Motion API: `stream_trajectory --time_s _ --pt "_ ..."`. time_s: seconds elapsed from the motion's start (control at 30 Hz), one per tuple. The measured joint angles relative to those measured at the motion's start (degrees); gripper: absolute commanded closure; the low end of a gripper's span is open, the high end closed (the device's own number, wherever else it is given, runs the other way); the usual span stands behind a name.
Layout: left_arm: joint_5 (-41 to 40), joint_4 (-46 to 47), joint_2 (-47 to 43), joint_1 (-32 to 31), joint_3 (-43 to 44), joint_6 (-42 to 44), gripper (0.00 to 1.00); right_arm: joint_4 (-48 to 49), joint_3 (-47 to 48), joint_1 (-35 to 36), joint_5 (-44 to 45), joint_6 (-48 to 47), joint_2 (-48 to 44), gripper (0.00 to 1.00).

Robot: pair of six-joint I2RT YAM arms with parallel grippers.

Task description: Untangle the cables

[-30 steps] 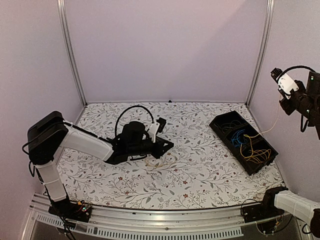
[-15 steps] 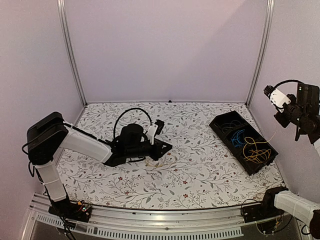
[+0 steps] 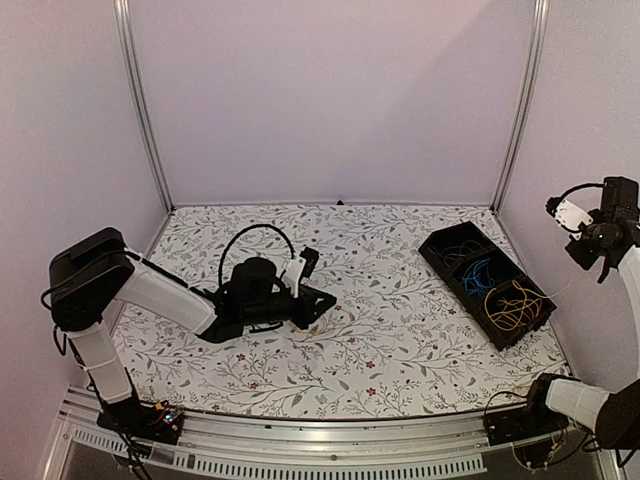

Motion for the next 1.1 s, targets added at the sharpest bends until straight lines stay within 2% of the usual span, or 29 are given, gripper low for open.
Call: stream_trajectory --time_s 0.27,0.5,0.63,0.87,1.1 --pt "-0.2 9.6 4.5 0.0 -3.0 -2.0 0.87 -0.5 -3.0 0.0 -6.3 -0.4 4.1 1.00" --pt "0.3 22.4 16.0 0.0 -6.8 -6.4 0.85 -0.5 -4.1 -0.1 -12.6 1.4 12.2 1.00" --pt "1.3 30.2 19.2 0.0 -7.4 -7.6 0.85 -0.6 -3.6 -0.1 -16.9 2.7 16.8 1.00" --pt "2.0 33.6 20.2 0.0 -7.7 -7.9 0.85 -0.8 -4.0 -0.1 -21.6 4.1 23.4 1.00" --pt "2.9 38.2 20.2 0.0 -9.6 -7.8 0.83 -0.9 -9.0 0.6 -23.3 4.2 25.2 1.00"
